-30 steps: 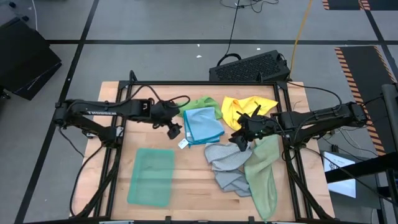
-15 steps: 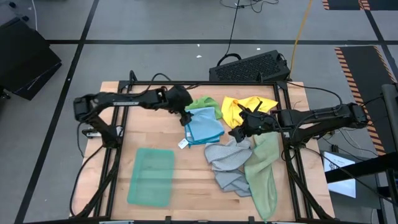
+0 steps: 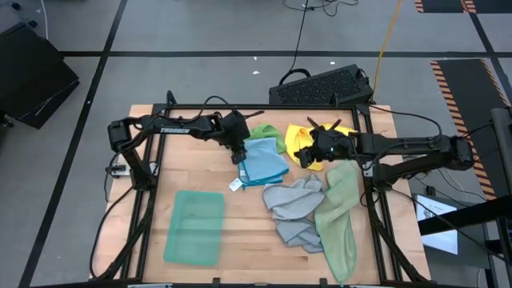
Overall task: Fold microfiber towels
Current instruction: Fold the blue microfiber cloth
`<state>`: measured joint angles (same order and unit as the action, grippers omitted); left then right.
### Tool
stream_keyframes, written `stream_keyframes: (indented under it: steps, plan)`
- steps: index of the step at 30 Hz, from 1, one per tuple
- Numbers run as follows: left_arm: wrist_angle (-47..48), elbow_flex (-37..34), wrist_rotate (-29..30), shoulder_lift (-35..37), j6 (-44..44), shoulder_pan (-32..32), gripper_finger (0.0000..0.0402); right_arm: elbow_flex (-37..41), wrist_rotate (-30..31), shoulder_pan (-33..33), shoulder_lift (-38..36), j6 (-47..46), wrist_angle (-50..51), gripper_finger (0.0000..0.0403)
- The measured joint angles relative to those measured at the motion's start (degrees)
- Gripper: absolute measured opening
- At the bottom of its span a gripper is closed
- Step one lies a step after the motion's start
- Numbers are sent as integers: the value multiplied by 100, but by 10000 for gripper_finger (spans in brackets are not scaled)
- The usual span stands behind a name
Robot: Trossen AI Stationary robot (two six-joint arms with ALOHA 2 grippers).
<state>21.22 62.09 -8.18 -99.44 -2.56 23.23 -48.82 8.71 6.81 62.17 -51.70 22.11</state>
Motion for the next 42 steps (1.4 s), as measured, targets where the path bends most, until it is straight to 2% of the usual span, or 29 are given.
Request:
stream_keyframes:
  steps: [6,11,15,18,22,26,30,37,42]
  plan:
    - [17,2,47,273,305,12,155,0,-551,611,81,512,-246,172]
    - [142,2,26,502,709,54,172,0,-1126,877,530,205,-259,172]
    - [265,2,-740,782,1039,-31,192,0,-1493,822,1167,-115,-428,172]
    - [419,6,-812,915,786,-425,202,0,-1793,808,1586,-308,-660,172]
    - [332,6,-302,870,-77,-1167,219,0,-2083,810,1886,-464,-835,171]
    - [-53,6,271,585,-471,-1749,242,0,-2100,806,1885,-458,-671,171]
    - [-335,8,557,255,-571,-1944,248,0,-2096,806,1665,-345,-128,171]
    - [-556,6,703,-402,-817,-1983,202,0,-1923,808,1158,-66,901,171]
    - [-668,15,561,-608,-1063,-1988,174,2,-1644,808,916,-98,1103,171]
